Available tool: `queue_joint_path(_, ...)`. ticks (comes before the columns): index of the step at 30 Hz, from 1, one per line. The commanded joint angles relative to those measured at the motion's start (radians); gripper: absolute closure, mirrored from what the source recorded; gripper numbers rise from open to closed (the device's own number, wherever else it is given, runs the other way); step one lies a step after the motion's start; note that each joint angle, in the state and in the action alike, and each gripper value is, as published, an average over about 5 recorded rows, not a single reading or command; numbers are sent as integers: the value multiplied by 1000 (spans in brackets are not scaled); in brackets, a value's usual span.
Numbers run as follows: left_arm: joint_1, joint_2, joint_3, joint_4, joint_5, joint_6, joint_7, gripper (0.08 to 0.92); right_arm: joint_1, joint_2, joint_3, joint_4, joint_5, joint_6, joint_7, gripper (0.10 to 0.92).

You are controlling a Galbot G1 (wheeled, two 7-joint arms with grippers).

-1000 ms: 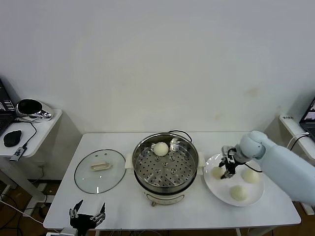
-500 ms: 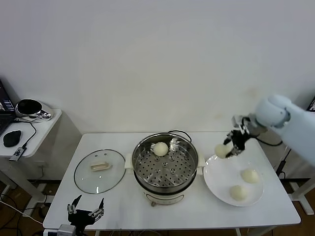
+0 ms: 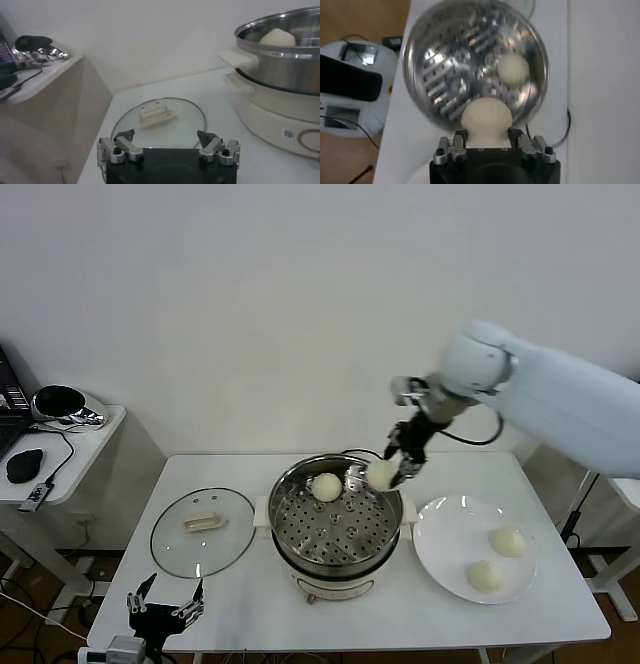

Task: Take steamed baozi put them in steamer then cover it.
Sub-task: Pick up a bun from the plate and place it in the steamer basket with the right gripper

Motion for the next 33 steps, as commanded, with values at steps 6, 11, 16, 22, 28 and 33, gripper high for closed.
queue_joint_path(6, -12, -3, -1, -8, -7, 3, -1, 177, -44, 347, -111, -209, -8, -39, 17, 499)
queue_joint_path(11, -21, -4, -1, -3, -15, 6, 2, 177, -90, 384, -119, -238, -32, -37, 27, 499)
queue_joint_path(16, -29, -4, 6, 5, -18, 8, 4, 177, -112, 398, -132, -240, -44, -39, 33, 496)
queue_joint_path(22, -40, 0, 7, 23, -22, 9, 2, 177, -138, 421, -131, -265, -59, -39, 46, 491)
queue_joint_path(28, -41, -1, 6, 21, -23, 9, 2, 177, -142, 425, -128, -267, -60, -40, 70, 492)
queue_joint_path(33, -41, -2, 9, 21, -21, 9, 2, 177, -128, 390, -112, -244, -29, -48, 86, 444)
